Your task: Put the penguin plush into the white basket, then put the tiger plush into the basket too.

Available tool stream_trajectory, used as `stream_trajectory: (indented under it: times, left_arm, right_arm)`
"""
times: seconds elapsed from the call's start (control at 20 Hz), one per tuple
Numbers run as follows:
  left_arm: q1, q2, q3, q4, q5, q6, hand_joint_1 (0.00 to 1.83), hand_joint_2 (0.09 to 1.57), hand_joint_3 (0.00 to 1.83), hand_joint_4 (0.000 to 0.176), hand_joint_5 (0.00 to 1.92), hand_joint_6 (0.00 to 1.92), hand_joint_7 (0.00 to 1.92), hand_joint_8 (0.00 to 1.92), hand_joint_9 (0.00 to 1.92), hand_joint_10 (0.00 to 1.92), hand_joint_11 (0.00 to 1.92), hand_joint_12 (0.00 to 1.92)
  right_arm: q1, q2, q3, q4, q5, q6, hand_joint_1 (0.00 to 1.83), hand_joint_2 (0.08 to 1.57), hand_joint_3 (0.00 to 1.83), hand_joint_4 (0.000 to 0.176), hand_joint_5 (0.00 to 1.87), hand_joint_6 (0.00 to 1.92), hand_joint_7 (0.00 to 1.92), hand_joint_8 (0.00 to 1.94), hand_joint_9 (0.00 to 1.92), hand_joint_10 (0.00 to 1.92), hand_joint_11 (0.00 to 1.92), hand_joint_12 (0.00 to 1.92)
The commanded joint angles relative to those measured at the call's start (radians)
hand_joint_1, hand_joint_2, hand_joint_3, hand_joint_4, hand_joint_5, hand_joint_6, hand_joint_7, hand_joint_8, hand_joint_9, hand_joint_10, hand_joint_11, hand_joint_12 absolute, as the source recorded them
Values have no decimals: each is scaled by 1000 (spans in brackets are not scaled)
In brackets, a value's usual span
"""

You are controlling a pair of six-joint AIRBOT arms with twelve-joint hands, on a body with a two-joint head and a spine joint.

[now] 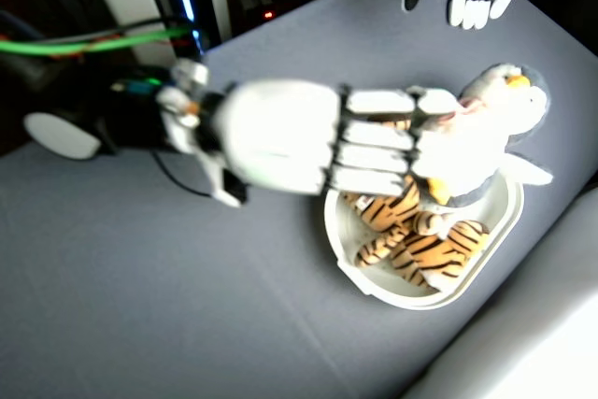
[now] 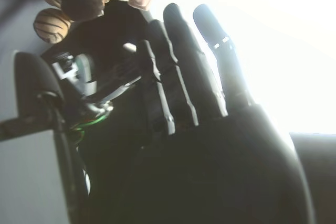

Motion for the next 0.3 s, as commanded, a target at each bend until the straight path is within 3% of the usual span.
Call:
stream_trajectory:
  times: [0.0, 0.05, 0.15, 0.2, 0.25]
  left_arm:
    - [-3, -3, -2, 8, -157, -7, 834, 1005, 0, 75, 221, 0, 212, 0, 210, 0, 8, 783]
    - [-1, -3, -3, 6, -171, -11, 813, 964, 0, 127, 43, 0, 42, 0, 42, 3, 1, 447]
    - [9, -4, -3, 1, -221, -32, 806, 889, 0, 163, 1, 0, 1, 0, 1, 0, 0, 251]
    - [17, -8, -4, 1, -257, -47, 669, 936, 0, 151, 0, 0, 0, 0, 2, 0, 0, 463]
    - [23, -12, -5, 1, -283, -58, 596, 986, 0, 93, 3, 0, 66, 2, 115, 16, 0, 900]
  right_arm:
    - [-9, 8, -17, 19, 243, 21, 795, 969, 23, 176, 0, 0, 0, 0, 0, 0, 0, 0]
    - [-31, 15, -32, 22, 278, 32, 767, 946, 9, 176, 0, 0, 0, 0, 0, 0, 0, 0]
    - [-85, 28, -58, 24, 365, 61, 696, 947, 7, 176, 0, 0, 0, 0, 0, 0, 0, 0]
    - [-110, 34, -71, 27, 399, 68, 575, 1061, 14, 176, 0, 0, 0, 0, 0, 0, 0, 0]
    - [-137, 41, -85, 31, 434, 74, 604, 1058, 1, 170, 0, 0, 0, 0, 0, 0, 0, 0]
